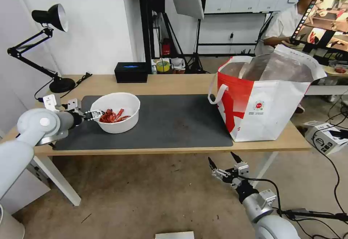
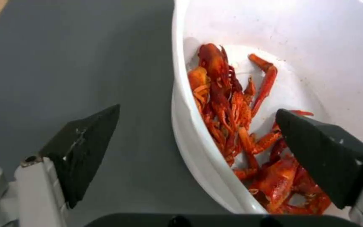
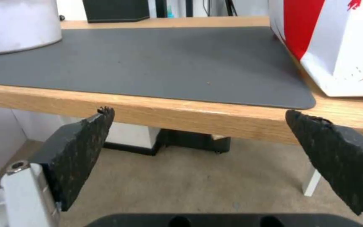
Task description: Pick up the trash from the table and place it into the takeout bag.
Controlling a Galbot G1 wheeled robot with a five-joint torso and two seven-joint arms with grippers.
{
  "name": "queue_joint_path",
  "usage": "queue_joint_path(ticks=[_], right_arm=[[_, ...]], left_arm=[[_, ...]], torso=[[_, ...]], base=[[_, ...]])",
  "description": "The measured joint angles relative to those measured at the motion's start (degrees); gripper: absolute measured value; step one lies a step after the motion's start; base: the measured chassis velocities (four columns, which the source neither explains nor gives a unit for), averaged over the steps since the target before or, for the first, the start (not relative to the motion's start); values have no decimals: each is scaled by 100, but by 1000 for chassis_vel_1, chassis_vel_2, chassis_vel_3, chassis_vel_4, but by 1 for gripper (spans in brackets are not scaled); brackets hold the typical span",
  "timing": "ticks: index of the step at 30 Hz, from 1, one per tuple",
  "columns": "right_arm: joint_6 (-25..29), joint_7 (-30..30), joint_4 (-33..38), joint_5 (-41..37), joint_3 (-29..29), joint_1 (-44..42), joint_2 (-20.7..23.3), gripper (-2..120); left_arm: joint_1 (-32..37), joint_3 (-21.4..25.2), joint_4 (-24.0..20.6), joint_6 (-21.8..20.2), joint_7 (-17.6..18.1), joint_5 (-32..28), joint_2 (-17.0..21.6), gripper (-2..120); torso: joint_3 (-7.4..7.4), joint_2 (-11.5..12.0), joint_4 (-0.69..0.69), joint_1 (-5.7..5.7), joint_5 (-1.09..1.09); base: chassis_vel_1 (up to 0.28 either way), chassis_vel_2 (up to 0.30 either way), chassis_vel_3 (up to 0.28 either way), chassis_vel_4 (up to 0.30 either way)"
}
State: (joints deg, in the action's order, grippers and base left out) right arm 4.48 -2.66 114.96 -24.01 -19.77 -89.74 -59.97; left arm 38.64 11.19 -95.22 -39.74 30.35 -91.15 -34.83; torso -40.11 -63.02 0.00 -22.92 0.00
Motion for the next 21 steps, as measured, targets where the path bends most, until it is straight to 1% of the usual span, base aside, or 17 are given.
queue_joint_path(ticks=[4,6,7,8,9,10,11,12,14,15,17,18,19,21], right_arm=[[0,0,0,0,0,0,0,100],[0,0,0,0,0,0,0,100],[0,0,0,0,0,0,0,100],[0,0,0,0,0,0,0,100],[0,0,0,0,0,0,0,100],[0,0,0,0,0,0,0,100],[1,0,0,0,0,0,0,100],[1,0,0,0,0,0,0,100],[0,0,0,0,0,0,0,100],[0,0,0,0,0,0,0,100],[0,0,0,0,0,0,0,100],[0,0,0,0,0,0,0,100],[0,0,0,0,0,0,0,100],[1,0,0,0,0,0,0,100]], left_arm=[[-73,-112,46,-6,-3,11,-17,100],[-85,-137,59,-9,-3,14,-24,98],[-92,-155,69,-15,-3,16,-29,92],[-96,-171,77,-18,-10,19,-35,89],[-96,-171,77,-18,-10,19,-35,89],[-98,-182,80,-18,-25,19,-44,82],[-104,-186,84,-16,-32,20,-59,79],[-104,-186,84,-16,-32,20,-59,79],[-124,-192,98,-1,-31,22,-98,67],[-124,-192,98,-1,-31,22,-98,67],[-126,-193,97,3,-31,24,-102,58],[-124,-195,92,5,-49,41,-97,52],[-124,-195,92,5,-49,41,-97,52],[-95,-195,70,8,-142,134,-74,40]], torso=[[0,0,0,0,0],[0,0,0,0,0],[0,0,0,0,0],[0,0,0,0,0],[0,0,0,0,0],[0,0,0,0,0],[0,0,0,0,0],[0,0,0,0,0],[0,0,0,0,0],[0,0,0,0,0],[0,0,0,0,0],[0,0,0,0,0],[0,0,0,0,0],[0,0,0,0,0]], base=[[0,0,0,0],[0,0,0,0],[0,0,0,0],[0,0,0,0],[0,0,0,0],[0,0,0,0],[0,0,0,0],[0,0,0,0],[0,0,0,0],[0,0,0,0],[0,0,0,0],[0,0,0,0],[0,0,0,0],[0,0,0,0]])
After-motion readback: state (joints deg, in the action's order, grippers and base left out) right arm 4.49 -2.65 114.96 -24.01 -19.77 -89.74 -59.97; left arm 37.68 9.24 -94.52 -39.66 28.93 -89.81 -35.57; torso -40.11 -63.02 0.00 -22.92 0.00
